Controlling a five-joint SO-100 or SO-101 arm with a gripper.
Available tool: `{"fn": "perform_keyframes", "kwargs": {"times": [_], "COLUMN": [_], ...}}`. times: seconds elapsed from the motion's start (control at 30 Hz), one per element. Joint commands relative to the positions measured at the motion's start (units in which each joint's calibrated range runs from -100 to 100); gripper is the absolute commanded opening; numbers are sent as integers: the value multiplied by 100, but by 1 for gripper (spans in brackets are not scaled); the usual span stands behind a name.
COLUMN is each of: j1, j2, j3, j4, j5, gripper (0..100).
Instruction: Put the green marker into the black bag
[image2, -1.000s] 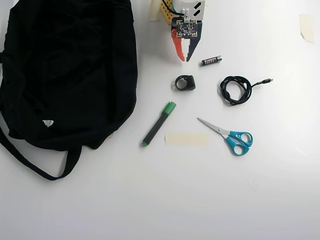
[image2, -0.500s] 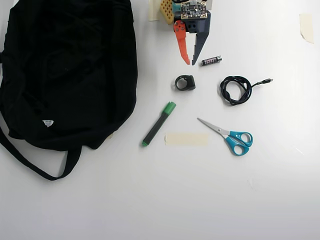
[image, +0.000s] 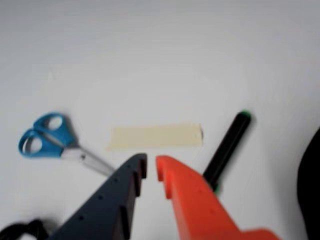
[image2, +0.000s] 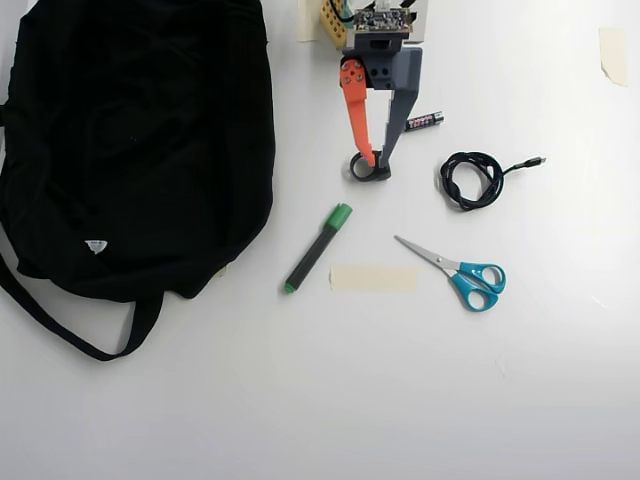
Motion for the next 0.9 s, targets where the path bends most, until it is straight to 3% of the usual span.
{"fn": "perform_keyframes", "kwargs": {"times": [0.0, 0.6, 0.87], "j1": [44, 96, 141], "j2": [288, 1267, 1799], "j3": [-667, -1080, -1862], "j4": [-115, -1734, -1795], "j5": [27, 27, 32], "gripper": [2, 2, 2]}}
